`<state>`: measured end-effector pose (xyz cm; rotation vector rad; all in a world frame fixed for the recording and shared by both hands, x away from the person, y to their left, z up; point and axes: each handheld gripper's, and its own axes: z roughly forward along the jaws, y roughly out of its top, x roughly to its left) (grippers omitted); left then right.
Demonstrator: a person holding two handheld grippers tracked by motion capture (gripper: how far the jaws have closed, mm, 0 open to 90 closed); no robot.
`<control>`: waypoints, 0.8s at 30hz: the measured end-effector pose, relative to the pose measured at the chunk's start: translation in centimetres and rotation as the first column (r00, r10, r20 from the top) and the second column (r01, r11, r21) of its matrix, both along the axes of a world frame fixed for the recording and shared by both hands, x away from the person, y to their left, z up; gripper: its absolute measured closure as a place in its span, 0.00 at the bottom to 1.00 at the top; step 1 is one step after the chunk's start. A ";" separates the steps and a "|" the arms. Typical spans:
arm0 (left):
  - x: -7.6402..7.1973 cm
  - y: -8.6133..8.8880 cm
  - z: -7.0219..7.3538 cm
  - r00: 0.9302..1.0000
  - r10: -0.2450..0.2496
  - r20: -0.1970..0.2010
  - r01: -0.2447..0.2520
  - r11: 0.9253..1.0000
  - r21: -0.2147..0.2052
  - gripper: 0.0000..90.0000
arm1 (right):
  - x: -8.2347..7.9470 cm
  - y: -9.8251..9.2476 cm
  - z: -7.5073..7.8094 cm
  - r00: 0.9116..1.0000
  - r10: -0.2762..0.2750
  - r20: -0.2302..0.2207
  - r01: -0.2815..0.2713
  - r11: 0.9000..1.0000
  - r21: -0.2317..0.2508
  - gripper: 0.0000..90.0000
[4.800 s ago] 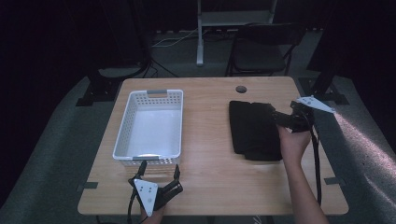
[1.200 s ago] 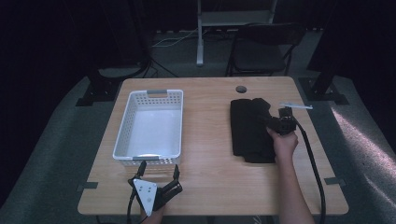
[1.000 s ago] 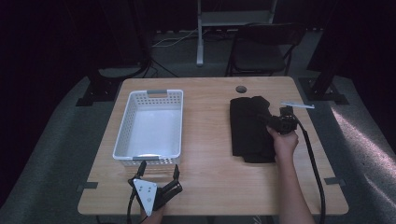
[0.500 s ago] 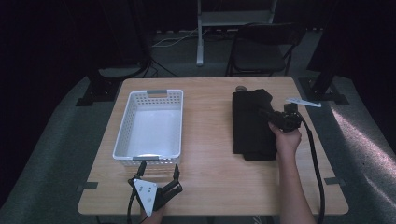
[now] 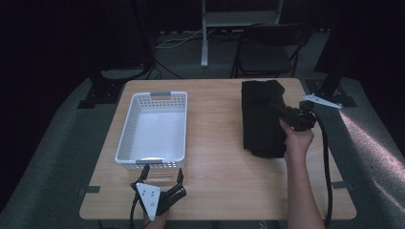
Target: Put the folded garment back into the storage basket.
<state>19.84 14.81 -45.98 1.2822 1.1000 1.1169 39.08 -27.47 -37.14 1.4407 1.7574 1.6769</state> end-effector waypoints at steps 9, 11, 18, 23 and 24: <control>0.0 0.0 0.0 1.000 0.002 0.002 -0.002 1.000 0.004 0.01 | -1.1 -0.2 2.4 0.997 0.004 0.079 -0.008 0.999 0.051 0.74; 0.0 0.0 0.0 1.000 0.003 0.003 -0.003 1.000 0.005 0.01 | -1.5 -0.3 3.1 0.995 -0.007 0.102 0.000 0.998 0.067 0.74; 0.0 0.0 0.0 1.000 0.002 -0.002 -0.002 1.000 0.001 0.01 | -2.6 -1.2 4.7 0.983 -0.052 0.176 0.036 0.995 0.091 0.74; 0.0 -0.1 0.0 1.000 0.005 -0.001 -0.005 1.000 0.003 0.01 | -3.5 -1.4 6.4 0.974 -0.060 0.216 0.045 0.996 0.073 0.74; 0.0 -0.1 0.0 1.000 0.004 -0.001 -0.004 1.000 0.004 0.01 | -3.6 -1.4 6.7 0.973 -0.059 0.225 0.046 0.997 0.066 0.74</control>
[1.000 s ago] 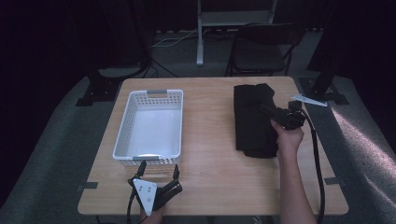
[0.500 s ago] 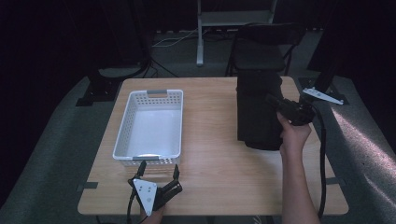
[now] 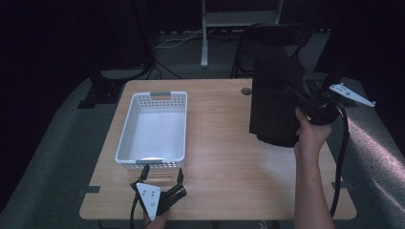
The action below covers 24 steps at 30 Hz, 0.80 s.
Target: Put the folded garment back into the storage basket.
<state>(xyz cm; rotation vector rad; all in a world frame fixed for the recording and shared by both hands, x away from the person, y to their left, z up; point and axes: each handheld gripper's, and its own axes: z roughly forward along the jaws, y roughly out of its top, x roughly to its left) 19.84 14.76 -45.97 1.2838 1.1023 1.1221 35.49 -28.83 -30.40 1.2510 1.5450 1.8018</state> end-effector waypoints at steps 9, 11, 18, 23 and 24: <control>0.0 0.0 0.0 1.000 -0.001 0.000 0.001 1.000 -0.003 0.01 | -0.6 0.4 0.8 0.999 -0.030 0.034 0.030 0.999 -0.019 0.74; 0.0 0.0 0.0 1.000 -0.001 0.000 0.001 1.000 -0.003 0.01 | -0.6 0.4 0.8 0.999 -0.029 0.031 0.030 0.999 -0.020 0.74; -0.1 0.0 0.0 1.000 0.005 0.005 -0.005 1.000 -0.001 0.01 | -0.4 1.1 0.4 0.999 0.007 0.037 -0.007 1.000 -0.009 0.74; -0.1 -0.1 0.0 1.000 0.004 0.013 -0.004 1.000 0.005 0.01 | -0.2 1.9 0.4 0.999 0.031 0.034 -0.031 0.999 -0.010 0.74; -0.1 -0.1 -0.1 1.000 0.004 0.013 -0.004 1.000 0.005 0.01 | -0.2 2.0 0.3 0.999 0.035 0.033 -0.035 0.999 -0.008 0.74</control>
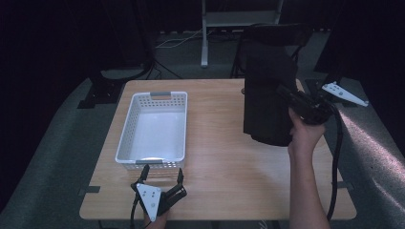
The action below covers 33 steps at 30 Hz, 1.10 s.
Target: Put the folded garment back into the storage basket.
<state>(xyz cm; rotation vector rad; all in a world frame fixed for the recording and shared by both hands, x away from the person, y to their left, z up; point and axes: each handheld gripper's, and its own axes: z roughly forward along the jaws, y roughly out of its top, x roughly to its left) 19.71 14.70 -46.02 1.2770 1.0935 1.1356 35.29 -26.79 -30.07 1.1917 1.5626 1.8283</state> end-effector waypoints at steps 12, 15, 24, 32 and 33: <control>0.0 0.0 0.0 1.000 0.019 -0.004 -0.019 1.000 -0.006 0.01 | 0.2 1.7 0.1 1.000 0.021 0.013 -0.021 1.000 0.021 0.74; 0.0 -0.1 0.0 1.000 0.021 0.001 -0.021 1.000 -0.003 0.01 | 0.3 2.2 0.1 0.999 0.034 0.014 -0.034 0.999 0.024 0.74; -0.1 0.0 0.0 1.000 0.009 0.005 -0.009 1.000 -0.001 0.01 | 0.6 3.6 0.2 0.998 0.059 0.019 -0.060 0.998 0.036 0.74; 0.0 0.0 0.0 1.000 0.010 0.003 -0.010 1.000 -0.001 0.01 | 0.9 4.9 0.2 0.997 0.071 0.015 -0.071 0.997 0.039 0.73; 0.0 0.0 0.0 1.000 0.010 0.003 -0.010 1.000 -0.001 0.01 | 1.0 5.1 0.2 0.997 0.075 0.013 -0.076 0.996 0.041 0.73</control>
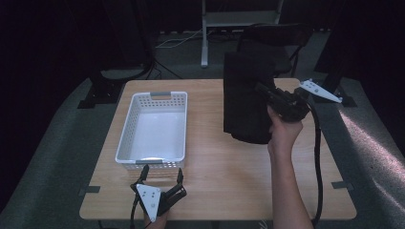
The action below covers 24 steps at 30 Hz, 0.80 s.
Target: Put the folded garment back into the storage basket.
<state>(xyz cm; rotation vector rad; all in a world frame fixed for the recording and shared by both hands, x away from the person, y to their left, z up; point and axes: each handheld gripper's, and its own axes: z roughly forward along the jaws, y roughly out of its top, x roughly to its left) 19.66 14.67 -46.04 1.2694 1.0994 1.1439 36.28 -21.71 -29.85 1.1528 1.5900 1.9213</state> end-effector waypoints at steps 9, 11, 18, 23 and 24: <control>0.0 0.0 0.0 1.000 0.002 -0.002 -0.002 1.000 -0.002 0.01 | 0.5 2.0 0.0 1.000 0.031 -0.001 -0.031 1.000 0.002 0.73; 0.0 0.0 0.0 1.000 0.002 -0.002 -0.002 1.000 -0.003 0.01 | 0.6 2.5 0.0 0.999 0.036 -0.002 -0.036 0.999 0.000 0.73; 0.0 0.0 0.0 1.000 0.005 -0.003 -0.005 1.000 -0.003 0.01 | 1.0 3.9 -0.1 0.998 0.064 -0.005 -0.064 0.998 0.019 0.73; 0.0 0.0 0.0 1.000 0.007 -0.003 -0.007 1.000 -0.003 0.01 | 1.3 5.2 0.1 0.997 0.080 -0.004 -0.080 0.997 0.019 0.73; 0.0 0.0 0.0 1.000 0.007 -0.003 -0.007 1.000 -0.003 0.01 | 1.4 5.5 0.1 0.996 0.084 -0.005 -0.084 0.996 0.022 0.73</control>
